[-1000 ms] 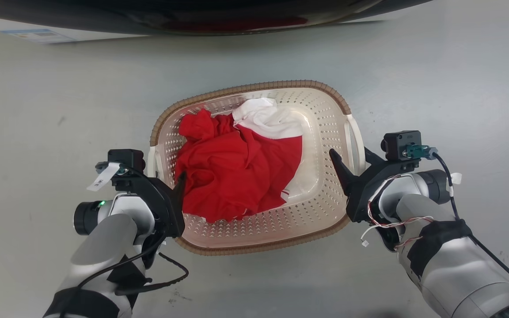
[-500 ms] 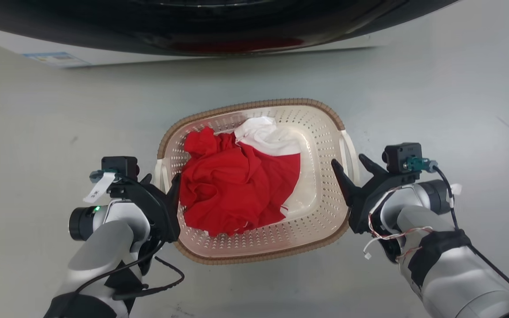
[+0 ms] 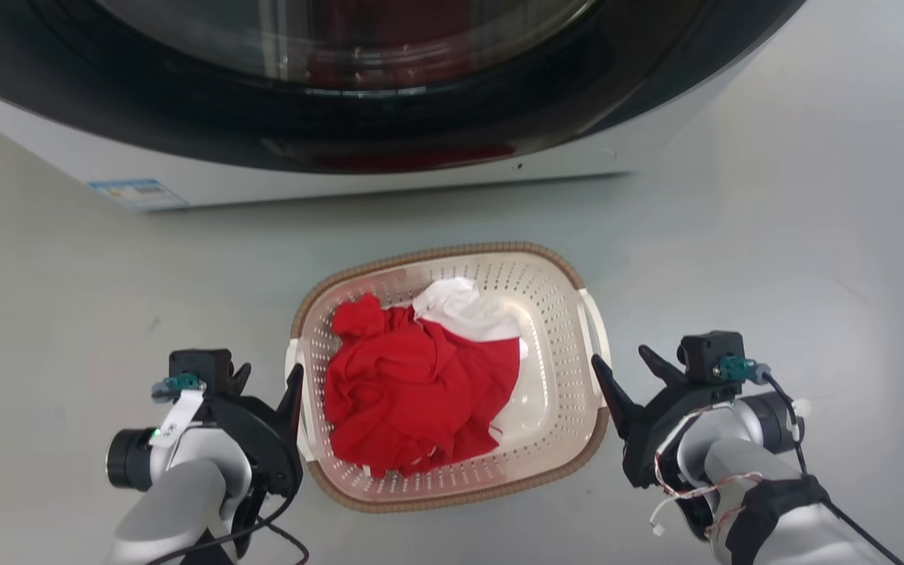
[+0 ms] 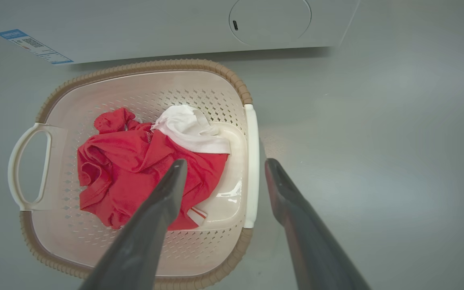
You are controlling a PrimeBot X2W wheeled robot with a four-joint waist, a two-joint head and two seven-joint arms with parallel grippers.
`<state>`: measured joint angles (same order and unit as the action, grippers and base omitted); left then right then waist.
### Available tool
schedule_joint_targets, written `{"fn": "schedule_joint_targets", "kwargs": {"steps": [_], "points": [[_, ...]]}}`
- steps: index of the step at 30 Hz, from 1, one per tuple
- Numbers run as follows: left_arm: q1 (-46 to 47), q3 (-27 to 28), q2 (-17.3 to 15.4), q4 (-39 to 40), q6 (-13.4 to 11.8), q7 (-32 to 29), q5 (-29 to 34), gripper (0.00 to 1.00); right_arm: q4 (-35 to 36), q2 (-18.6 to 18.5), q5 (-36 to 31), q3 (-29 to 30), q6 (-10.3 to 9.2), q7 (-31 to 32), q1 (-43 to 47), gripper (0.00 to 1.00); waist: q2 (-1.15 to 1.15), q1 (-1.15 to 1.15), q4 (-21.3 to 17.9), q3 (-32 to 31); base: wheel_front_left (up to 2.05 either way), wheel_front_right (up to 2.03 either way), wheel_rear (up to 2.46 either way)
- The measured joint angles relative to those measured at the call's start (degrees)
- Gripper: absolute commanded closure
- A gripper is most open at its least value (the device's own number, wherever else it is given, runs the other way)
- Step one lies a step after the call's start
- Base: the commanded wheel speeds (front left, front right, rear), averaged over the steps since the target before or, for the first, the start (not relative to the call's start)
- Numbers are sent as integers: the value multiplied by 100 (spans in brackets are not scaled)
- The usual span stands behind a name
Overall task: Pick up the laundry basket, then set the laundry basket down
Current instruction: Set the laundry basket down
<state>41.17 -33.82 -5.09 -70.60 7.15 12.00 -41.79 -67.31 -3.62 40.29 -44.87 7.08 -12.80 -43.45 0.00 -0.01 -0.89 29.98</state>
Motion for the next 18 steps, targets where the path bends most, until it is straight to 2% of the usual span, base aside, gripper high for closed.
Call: {"fn": "schedule_joint_targets", "kwargs": {"steps": [18], "points": [[-717, 187, -118, 542, -67, 230, 11, 0, 454, -241, 141, 367, 0, -143, 640, 0, 0, 0, -104, -1185, 0, 0, 0]]}}
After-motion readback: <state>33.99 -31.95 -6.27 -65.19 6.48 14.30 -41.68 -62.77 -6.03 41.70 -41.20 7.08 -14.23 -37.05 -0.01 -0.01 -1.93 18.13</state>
